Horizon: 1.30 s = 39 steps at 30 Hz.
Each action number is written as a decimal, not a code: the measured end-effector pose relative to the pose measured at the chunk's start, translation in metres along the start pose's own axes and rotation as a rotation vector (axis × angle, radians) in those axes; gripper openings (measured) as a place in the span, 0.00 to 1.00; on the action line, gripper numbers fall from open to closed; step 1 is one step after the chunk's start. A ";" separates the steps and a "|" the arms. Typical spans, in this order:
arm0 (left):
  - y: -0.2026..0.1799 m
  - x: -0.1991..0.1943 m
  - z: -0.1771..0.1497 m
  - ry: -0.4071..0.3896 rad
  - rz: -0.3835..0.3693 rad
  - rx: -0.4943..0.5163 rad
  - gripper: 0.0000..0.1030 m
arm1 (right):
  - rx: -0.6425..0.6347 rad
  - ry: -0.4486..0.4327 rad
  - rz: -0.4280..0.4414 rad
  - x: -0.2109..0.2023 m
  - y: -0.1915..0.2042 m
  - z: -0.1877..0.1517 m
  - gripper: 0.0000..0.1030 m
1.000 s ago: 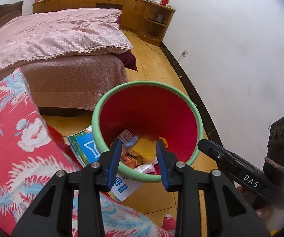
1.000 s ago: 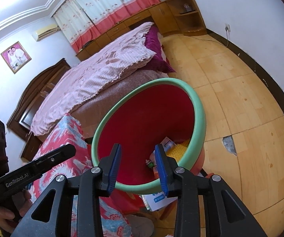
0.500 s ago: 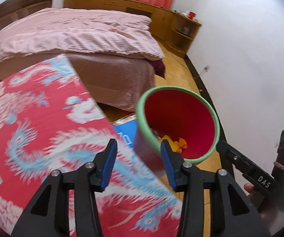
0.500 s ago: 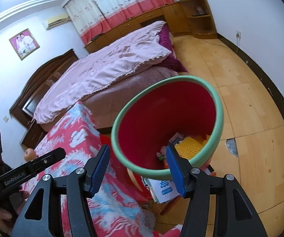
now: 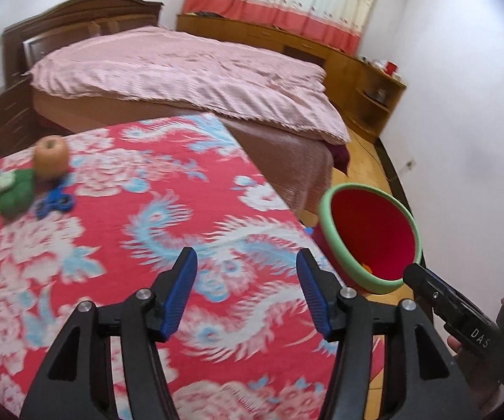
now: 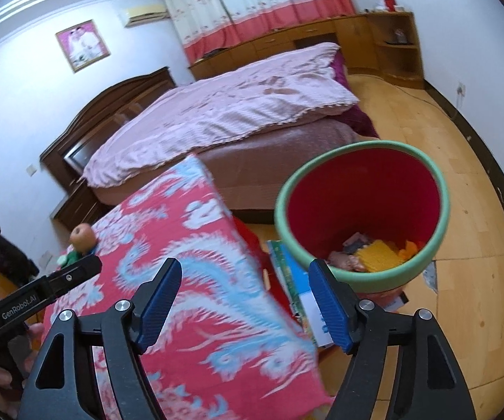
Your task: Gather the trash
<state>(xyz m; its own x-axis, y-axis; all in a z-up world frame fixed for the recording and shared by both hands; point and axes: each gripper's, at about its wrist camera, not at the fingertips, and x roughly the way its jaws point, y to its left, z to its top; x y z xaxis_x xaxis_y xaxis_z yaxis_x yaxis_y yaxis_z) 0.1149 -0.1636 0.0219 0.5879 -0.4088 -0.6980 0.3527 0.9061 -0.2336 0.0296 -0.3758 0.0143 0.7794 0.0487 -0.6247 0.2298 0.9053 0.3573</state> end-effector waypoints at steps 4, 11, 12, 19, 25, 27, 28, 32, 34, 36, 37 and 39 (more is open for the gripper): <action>0.024 -0.027 -0.008 -0.045 0.064 -0.037 0.60 | -0.046 -0.005 0.019 -0.003 0.025 -0.008 0.74; 0.055 -0.059 -0.026 -0.093 0.162 -0.077 0.60 | -0.108 0.007 0.047 -0.004 0.062 -0.026 0.75; 0.059 -0.064 -0.029 -0.094 0.176 -0.085 0.60 | -0.113 0.006 0.048 -0.005 0.066 -0.027 0.75; 0.075 -0.090 -0.048 -0.153 0.257 -0.110 0.60 | -0.162 0.004 0.067 -0.017 0.093 -0.042 0.75; 0.081 -0.095 -0.059 -0.147 0.267 -0.130 0.60 | -0.203 -0.002 0.083 -0.027 0.110 -0.051 0.75; 0.082 -0.097 -0.062 -0.146 0.263 -0.133 0.60 | -0.209 -0.001 0.087 -0.027 0.114 -0.052 0.74; 0.082 -0.098 -0.062 -0.147 0.262 -0.135 0.60 | -0.210 -0.001 0.088 -0.027 0.115 -0.052 0.75; 0.082 -0.102 -0.064 -0.160 0.271 -0.138 0.60 | -0.212 -0.002 0.090 -0.028 0.117 -0.053 0.75; 0.082 -0.103 -0.063 -0.165 0.284 -0.139 0.60 | -0.210 -0.002 0.089 -0.028 0.116 -0.053 0.75; 0.081 -0.103 -0.064 -0.165 0.291 -0.136 0.60 | -0.206 -0.001 0.086 -0.028 0.116 -0.053 0.75; 0.081 -0.103 -0.064 -0.166 0.293 -0.135 0.60 | -0.203 0.001 0.086 -0.028 0.115 -0.053 0.75; 0.081 -0.103 -0.064 -0.166 0.291 -0.136 0.60 | -0.201 0.003 0.086 -0.028 0.114 -0.053 0.75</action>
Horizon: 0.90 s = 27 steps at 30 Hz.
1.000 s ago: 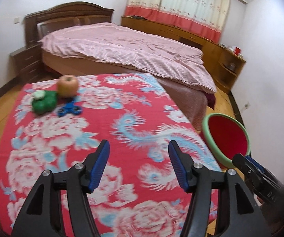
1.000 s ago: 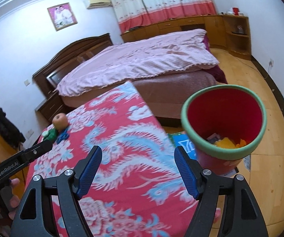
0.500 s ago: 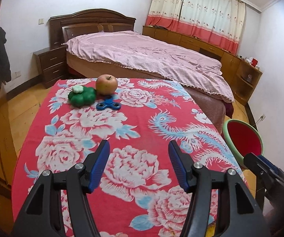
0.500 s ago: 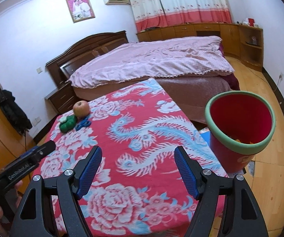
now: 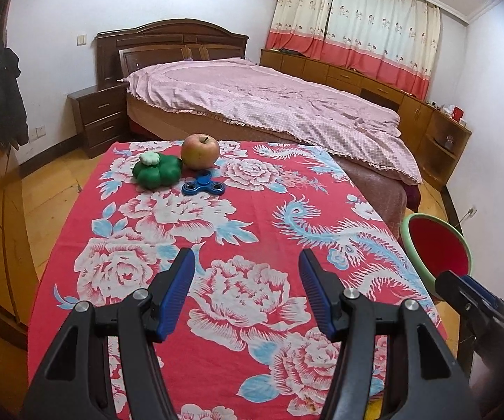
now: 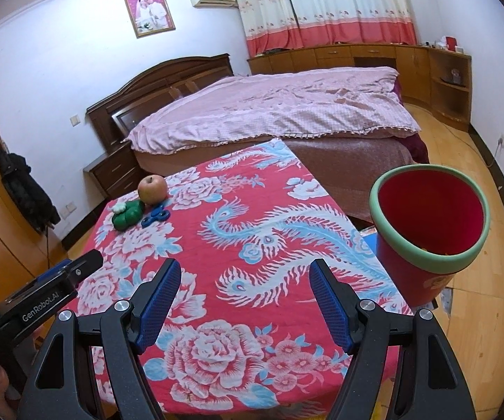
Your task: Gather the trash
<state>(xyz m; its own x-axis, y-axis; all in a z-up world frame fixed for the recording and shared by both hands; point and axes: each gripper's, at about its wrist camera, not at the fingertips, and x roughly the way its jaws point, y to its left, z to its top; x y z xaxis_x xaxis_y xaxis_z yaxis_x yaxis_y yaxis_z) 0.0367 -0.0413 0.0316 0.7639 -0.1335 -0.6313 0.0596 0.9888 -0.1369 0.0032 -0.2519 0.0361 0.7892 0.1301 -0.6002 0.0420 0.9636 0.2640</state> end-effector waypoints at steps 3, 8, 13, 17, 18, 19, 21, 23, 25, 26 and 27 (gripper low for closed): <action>-0.001 -0.001 0.000 -0.004 0.003 0.002 0.60 | 0.002 0.001 0.002 -0.001 -0.001 0.000 0.75; -0.002 -0.003 0.002 -0.015 0.007 0.004 0.60 | 0.006 0.001 0.004 -0.001 -0.003 0.001 0.75; -0.004 -0.005 0.002 -0.020 0.007 0.010 0.60 | 0.004 0.000 0.004 -0.001 -0.003 0.001 0.75; -0.004 -0.006 0.003 -0.020 0.006 0.009 0.60 | 0.004 0.000 0.004 -0.001 -0.003 0.001 0.75; -0.004 -0.006 0.003 -0.020 0.006 0.008 0.60 | 0.004 0.000 0.004 -0.001 -0.003 0.001 0.75; -0.004 -0.006 0.003 -0.020 0.007 0.007 0.60 | 0.004 0.000 0.004 -0.001 -0.003 0.001 0.75; -0.004 -0.006 0.003 -0.020 0.008 0.009 0.60 | 0.005 0.001 0.004 -0.001 -0.003 0.001 0.75; -0.003 -0.006 0.003 -0.021 0.006 0.009 0.60 | 0.005 0.000 0.004 -0.001 -0.003 0.001 0.75; -0.004 -0.006 0.003 -0.021 0.006 0.011 0.60 | 0.005 0.000 0.004 -0.001 -0.003 0.001 0.75; -0.004 -0.006 0.003 -0.020 0.006 0.011 0.60 | 0.005 0.000 0.005 -0.001 -0.003 0.001 0.75; -0.004 -0.006 0.003 -0.020 0.006 0.012 0.60 | 0.004 0.000 0.004 -0.001 -0.003 0.001 0.75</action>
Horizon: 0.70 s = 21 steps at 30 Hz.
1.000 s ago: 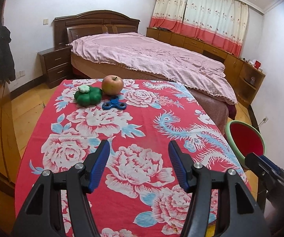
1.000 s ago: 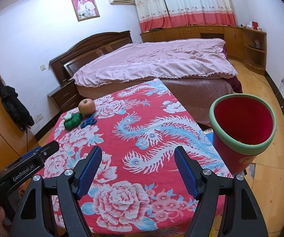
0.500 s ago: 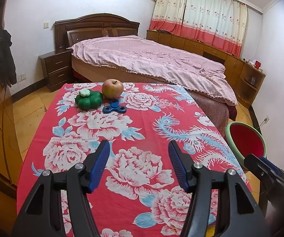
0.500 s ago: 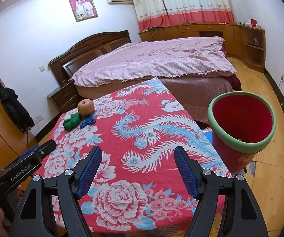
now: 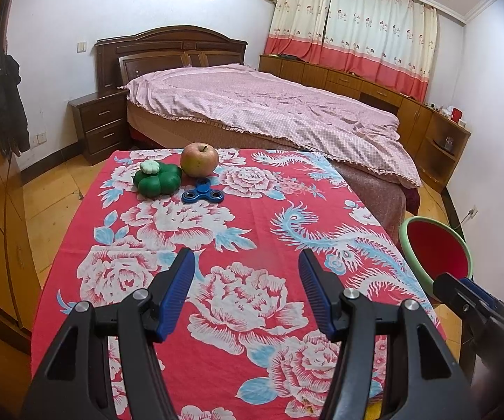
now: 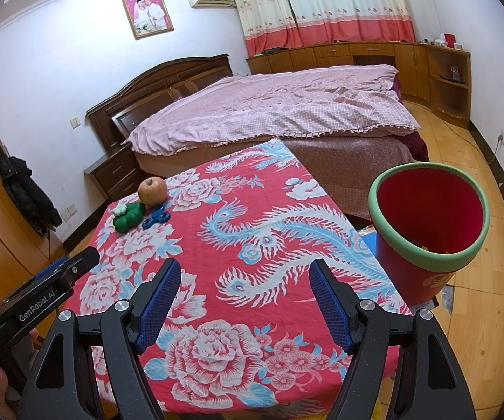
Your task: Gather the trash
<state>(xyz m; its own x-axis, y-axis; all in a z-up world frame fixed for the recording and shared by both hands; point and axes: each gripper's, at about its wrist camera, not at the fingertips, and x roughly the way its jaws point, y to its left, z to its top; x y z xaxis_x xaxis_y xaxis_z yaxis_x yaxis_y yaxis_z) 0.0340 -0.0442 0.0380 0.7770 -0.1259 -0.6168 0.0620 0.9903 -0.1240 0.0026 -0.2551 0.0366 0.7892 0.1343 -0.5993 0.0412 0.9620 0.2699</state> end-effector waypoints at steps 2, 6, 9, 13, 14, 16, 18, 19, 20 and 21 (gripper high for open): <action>0.000 0.000 0.000 0.000 0.001 -0.002 0.60 | 0.001 0.001 0.000 0.000 0.000 0.000 0.75; 0.000 0.000 0.000 0.001 0.000 -0.004 0.60 | 0.003 0.004 0.003 -0.001 0.000 0.000 0.75; -0.001 0.000 0.000 0.000 0.001 -0.003 0.60 | 0.004 0.005 0.003 -0.001 0.000 0.001 0.75; -0.001 0.000 0.000 0.005 -0.002 -0.003 0.60 | 0.004 0.006 0.004 -0.001 0.001 0.001 0.75; -0.001 -0.001 0.000 0.006 -0.002 -0.003 0.60 | 0.004 0.006 0.004 -0.001 0.001 0.001 0.75; -0.002 -0.002 0.001 0.006 -0.003 -0.003 0.60 | 0.005 0.007 0.005 -0.001 0.001 0.001 0.75; -0.002 -0.002 0.001 0.005 -0.002 -0.002 0.60 | 0.006 0.006 0.005 -0.001 0.001 0.001 0.75; -0.002 -0.001 0.000 0.005 -0.002 -0.002 0.60 | 0.006 0.007 0.005 -0.001 0.001 0.000 0.75; -0.002 -0.001 0.001 0.006 -0.002 -0.003 0.60 | 0.006 0.007 0.005 -0.001 0.001 0.000 0.75; -0.002 -0.001 0.001 0.006 -0.002 -0.004 0.60 | 0.006 0.007 0.006 -0.001 0.001 0.000 0.75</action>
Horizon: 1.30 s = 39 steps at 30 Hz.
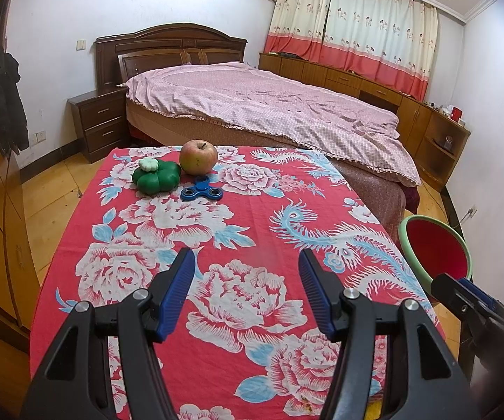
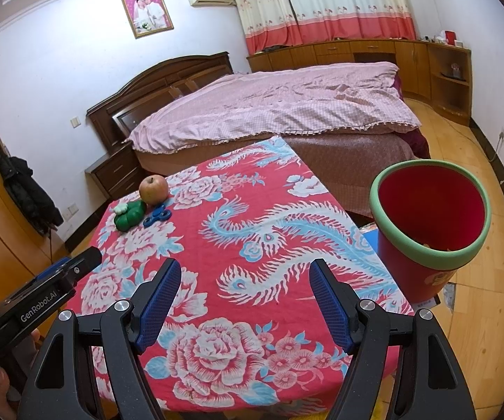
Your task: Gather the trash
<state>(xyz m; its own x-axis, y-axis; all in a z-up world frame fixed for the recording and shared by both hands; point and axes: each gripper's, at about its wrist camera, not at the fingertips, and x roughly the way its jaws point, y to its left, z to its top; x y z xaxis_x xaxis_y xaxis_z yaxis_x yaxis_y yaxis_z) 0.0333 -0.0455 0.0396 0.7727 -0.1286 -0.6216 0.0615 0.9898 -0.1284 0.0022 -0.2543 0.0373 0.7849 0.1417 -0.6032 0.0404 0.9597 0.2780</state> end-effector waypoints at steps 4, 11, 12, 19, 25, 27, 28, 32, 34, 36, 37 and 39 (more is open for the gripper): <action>0.000 0.000 0.000 0.001 0.000 0.001 0.60 | 0.001 0.002 0.001 0.000 0.001 -0.001 0.75; 0.000 0.001 -0.001 -0.001 0.001 0.001 0.60 | 0.001 0.001 0.001 0.000 0.001 -0.001 0.75; 0.000 0.000 -0.001 0.000 0.000 0.000 0.60 | 0.001 0.002 0.001 0.000 0.000 -0.001 0.75; 0.000 0.000 -0.001 -0.001 0.000 0.000 0.60 | 0.001 0.001 0.002 0.002 0.000 -0.002 0.75; 0.000 0.000 -0.001 0.000 0.000 0.001 0.60 | 0.002 0.002 0.002 0.002 0.002 -0.004 0.75; 0.000 0.001 -0.001 0.000 0.000 0.001 0.60 | 0.002 0.002 0.003 0.002 0.002 -0.004 0.75; 0.000 0.000 -0.001 0.001 0.000 0.001 0.60 | 0.002 0.002 0.003 0.002 0.001 -0.003 0.75; 0.000 0.001 -0.001 0.000 0.000 0.001 0.60 | 0.003 0.003 0.003 0.002 0.002 -0.004 0.75; 0.000 0.001 -0.001 0.000 0.001 0.001 0.60 | 0.002 0.002 0.003 0.002 0.001 -0.003 0.75; 0.000 0.000 -0.001 0.001 0.000 0.001 0.60 | 0.002 0.003 0.003 0.002 0.001 -0.003 0.75; 0.000 0.000 -0.001 0.002 0.000 0.001 0.60 | 0.003 0.004 0.003 0.001 0.001 -0.003 0.75; 0.000 0.001 -0.001 0.001 0.001 0.001 0.60 | 0.003 0.005 0.004 0.002 0.002 -0.005 0.75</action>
<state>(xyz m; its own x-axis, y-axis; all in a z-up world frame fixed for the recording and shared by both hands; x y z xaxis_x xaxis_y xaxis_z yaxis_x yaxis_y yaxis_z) 0.0333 -0.0455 0.0382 0.7724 -0.1280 -0.6221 0.0614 0.9899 -0.1275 0.0005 -0.2508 0.0328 0.7820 0.1466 -0.6058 0.0395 0.9584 0.2828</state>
